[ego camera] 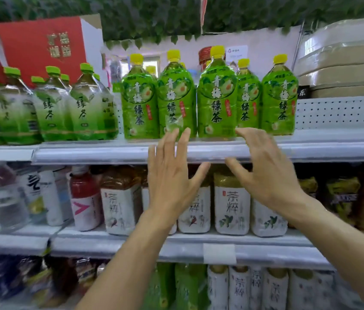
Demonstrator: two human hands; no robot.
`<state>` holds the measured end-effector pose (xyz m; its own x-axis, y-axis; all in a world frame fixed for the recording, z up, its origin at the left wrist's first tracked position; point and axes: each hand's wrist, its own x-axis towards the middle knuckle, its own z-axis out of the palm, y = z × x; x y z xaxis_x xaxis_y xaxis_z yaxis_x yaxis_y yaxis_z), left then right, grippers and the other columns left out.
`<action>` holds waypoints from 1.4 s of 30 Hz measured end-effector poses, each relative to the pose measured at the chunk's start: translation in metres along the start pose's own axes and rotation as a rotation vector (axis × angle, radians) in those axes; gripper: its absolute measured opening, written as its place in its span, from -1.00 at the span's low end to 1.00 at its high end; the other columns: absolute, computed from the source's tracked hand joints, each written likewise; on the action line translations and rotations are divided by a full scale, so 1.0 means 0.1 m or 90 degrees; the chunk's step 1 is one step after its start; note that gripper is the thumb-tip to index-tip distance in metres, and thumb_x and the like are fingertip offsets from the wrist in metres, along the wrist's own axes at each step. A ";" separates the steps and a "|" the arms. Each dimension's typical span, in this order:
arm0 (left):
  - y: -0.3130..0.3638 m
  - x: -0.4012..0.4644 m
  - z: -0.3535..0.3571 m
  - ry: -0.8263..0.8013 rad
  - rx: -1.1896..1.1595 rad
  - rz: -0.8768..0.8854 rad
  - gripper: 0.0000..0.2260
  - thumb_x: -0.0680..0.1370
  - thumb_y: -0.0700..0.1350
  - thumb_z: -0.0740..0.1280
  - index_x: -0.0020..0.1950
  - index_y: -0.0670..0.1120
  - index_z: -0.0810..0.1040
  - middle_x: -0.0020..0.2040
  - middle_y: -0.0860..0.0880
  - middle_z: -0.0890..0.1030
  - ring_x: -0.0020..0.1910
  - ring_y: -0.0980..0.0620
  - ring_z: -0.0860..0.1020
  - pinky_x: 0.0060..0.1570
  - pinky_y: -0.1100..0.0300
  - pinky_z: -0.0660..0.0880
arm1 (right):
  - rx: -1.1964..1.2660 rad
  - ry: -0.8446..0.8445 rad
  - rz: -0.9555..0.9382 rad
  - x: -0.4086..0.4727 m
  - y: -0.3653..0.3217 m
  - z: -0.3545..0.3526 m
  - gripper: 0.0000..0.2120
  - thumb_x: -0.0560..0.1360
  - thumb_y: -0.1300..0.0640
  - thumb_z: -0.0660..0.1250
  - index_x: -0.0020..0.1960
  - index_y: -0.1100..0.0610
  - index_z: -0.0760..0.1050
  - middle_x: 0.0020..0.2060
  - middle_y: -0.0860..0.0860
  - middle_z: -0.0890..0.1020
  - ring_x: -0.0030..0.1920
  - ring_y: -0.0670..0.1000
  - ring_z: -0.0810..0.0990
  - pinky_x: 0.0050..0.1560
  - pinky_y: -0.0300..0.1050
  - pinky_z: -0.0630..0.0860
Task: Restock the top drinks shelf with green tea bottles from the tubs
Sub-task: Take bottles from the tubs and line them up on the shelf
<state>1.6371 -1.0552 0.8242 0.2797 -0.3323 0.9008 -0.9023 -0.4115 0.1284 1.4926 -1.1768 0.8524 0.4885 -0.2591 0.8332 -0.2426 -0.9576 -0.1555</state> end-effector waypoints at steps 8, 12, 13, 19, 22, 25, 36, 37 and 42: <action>-1.30 -1.46 -1.43 -0.095 0.061 -0.069 -0.40 0.57 0.22 0.22 0.52 -0.07 0.32 0.36 -0.07 0.49 0.33 -0.08 0.46 0.24 -0.03 0.48 | 0.087 -0.065 -0.063 -1.05 -1.65 0.83 -0.52 0.50 -0.06 0.29 0.34 0.15 0.44 0.24 0.11 0.53 0.19 0.17 0.54 0.07 0.06 0.54; -2.18 -2.24 -2.33 -0.191 0.121 -0.139 -0.37 0.56 0.20 0.29 0.55 -0.06 0.27 0.39 -0.07 0.45 0.33 -0.11 0.45 0.20 -0.07 0.49 | 0.143 -0.161 -0.066 -1.57 -2.79 1.35 -0.47 0.52 -0.10 0.23 0.38 0.18 0.42 0.25 0.14 0.52 0.20 0.23 0.53 0.03 0.11 0.55; -2.38 -2.43 -2.55 -0.216 0.125 -0.168 -0.35 0.56 0.19 0.32 0.57 -0.05 0.24 0.41 -0.08 0.43 0.35 -0.12 0.43 0.22 -0.08 0.48 | 0.158 -0.184 -0.066 -1.69 -3.06 1.47 -0.46 0.52 -0.10 0.24 0.40 0.17 0.40 0.27 0.14 0.51 0.21 0.22 0.51 0.04 0.12 0.55; -3.39 -3.38 -3.67 -0.361 0.154 -0.316 -0.34 0.57 0.12 0.39 0.58 -0.03 0.22 0.41 -0.07 0.36 0.35 -0.13 0.41 0.19 -0.05 0.45 | 0.226 -0.316 -0.046 -2.27 -4.38 2.08 -0.43 0.53 -0.02 0.37 0.46 0.15 0.34 0.34 0.12 0.43 0.27 0.19 0.44 0.12 0.11 0.51; -3.87 -3.77 -4.04 -0.402 0.162 -0.405 -0.37 0.58 0.14 0.35 0.58 0.03 0.22 0.43 -0.02 0.35 0.36 -0.08 0.40 0.13 0.00 0.45 | 0.257 -0.388 -0.036 -2.48 -4.86 2.44 -0.46 0.54 -0.01 0.37 0.45 0.15 0.35 0.34 0.13 0.42 0.29 0.19 0.43 0.13 0.08 0.48; -4.39 -4.14 -4.28 -0.412 0.134 -0.504 -0.39 0.57 0.12 0.38 0.56 0.02 0.27 0.36 -0.04 0.42 0.32 -0.07 0.45 0.17 0.01 0.46 | 0.270 -0.477 -0.032 -2.62 -5.29 2.85 -0.46 0.58 -0.04 0.31 0.48 0.11 0.29 0.38 0.09 0.39 0.35 0.15 0.39 0.18 0.04 0.41; -6.58 -4.82 -4.45 -0.395 0.054 -0.771 -0.36 0.53 -0.04 0.47 0.53 -0.09 0.27 0.32 -0.03 0.45 0.33 -0.08 0.47 0.26 0.03 0.45 | 0.328 -0.736 0.088 -2.80 -6.74 4.83 -0.49 0.58 -0.04 0.31 0.47 0.04 0.28 0.39 0.04 0.40 0.34 0.09 0.45 0.21 0.00 0.45; -6.75 -4.88 -4.45 -0.402 0.041 -0.789 -0.36 0.53 -0.06 0.48 0.53 -0.08 0.27 0.29 0.00 0.43 0.30 -0.06 0.48 0.25 0.02 0.46 | 0.341 -0.759 0.107 -2.83 -6.86 4.99 -0.49 0.57 -0.04 0.32 0.46 0.04 0.29 0.38 0.05 0.42 0.32 0.09 0.47 0.23 0.02 0.45; -7.56 -5.20 -4.40 -0.415 0.034 -0.865 -0.38 0.54 -0.05 0.47 0.51 -0.10 0.28 0.16 0.06 0.42 0.19 -0.03 0.50 0.19 0.03 0.48 | 0.368 -0.861 0.193 -3.01 -7.34 5.73 -0.51 0.55 -0.05 0.35 0.42 0.05 0.34 0.32 0.05 0.51 0.22 0.09 0.56 0.23 0.06 0.48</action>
<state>2.0292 -0.1977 0.4409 0.9739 0.0141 -0.2263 0.1644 -0.7311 0.6621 2.0034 -0.4683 0.4116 0.9439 -0.0601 -0.3246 -0.2767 -0.6806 -0.6784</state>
